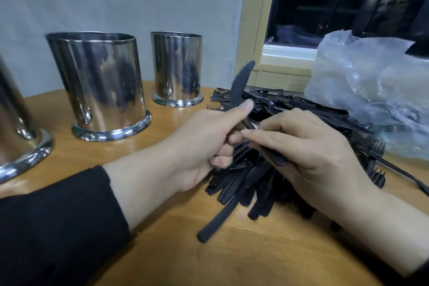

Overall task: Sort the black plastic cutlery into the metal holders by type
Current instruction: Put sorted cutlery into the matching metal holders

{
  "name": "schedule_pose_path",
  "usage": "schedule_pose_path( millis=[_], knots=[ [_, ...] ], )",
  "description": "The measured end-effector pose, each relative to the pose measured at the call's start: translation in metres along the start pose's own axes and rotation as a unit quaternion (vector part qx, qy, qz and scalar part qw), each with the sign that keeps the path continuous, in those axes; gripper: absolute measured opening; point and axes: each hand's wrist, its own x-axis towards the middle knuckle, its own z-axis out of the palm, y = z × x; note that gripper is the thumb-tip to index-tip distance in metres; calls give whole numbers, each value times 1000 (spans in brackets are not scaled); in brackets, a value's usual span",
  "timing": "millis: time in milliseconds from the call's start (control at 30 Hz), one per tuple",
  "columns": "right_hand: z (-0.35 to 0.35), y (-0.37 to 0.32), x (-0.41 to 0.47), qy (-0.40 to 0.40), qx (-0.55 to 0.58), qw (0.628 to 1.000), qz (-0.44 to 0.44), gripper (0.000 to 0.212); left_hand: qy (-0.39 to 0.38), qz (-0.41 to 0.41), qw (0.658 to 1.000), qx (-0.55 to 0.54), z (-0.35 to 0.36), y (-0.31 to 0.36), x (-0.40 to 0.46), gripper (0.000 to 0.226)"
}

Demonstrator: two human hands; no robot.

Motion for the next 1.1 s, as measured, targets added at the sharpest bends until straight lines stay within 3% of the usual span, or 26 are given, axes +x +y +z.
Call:
schedule_pose_path(
  millis=[100, 200, 333, 400, 567, 767, 933, 1033, 1100],
  knots=[
    [1, -1, 1, -39, -16, 999, -16, 28, -3, 7, 999, -49, 5, -1, -1, 29],
    [-6, 4, 1, -87, -19, 995, 46, 33, 31, 46, 996, -72, 1, 2, 2, 35],
    [-16, 20, -10, -255, 0, 965, 62, 33, 65, 87, 993, -41, -2, 4, 1, 33],
    [-14, 26, -15, -296, -4, 952, 75, 38, 76, 92, 993, -15, -1, 3, 0, 31],
    [-5, 24, -13, -292, -23, 955, 53, 28, 77, 108, 990, 53, 0, 3, -1, 21],
    [-6, 16, -11, -325, -7, 941, 93, 43, 96, 162, 971, 147, -3, 7, -6, 31],
    [-6, 14, -7, -328, -24, 938, 114, 26, 109, 147, 968, 171, -9, 11, -2, 22],
    [-6, 13, -6, -320, -30, 941, 106, 38, 112, 168, 955, 219, -14, 11, -1, 23],
    [-9, 14, -6, -318, -14, 941, 114, 28, 111, 188, 940, 264, -17, 11, -3, 25]
  ],
)
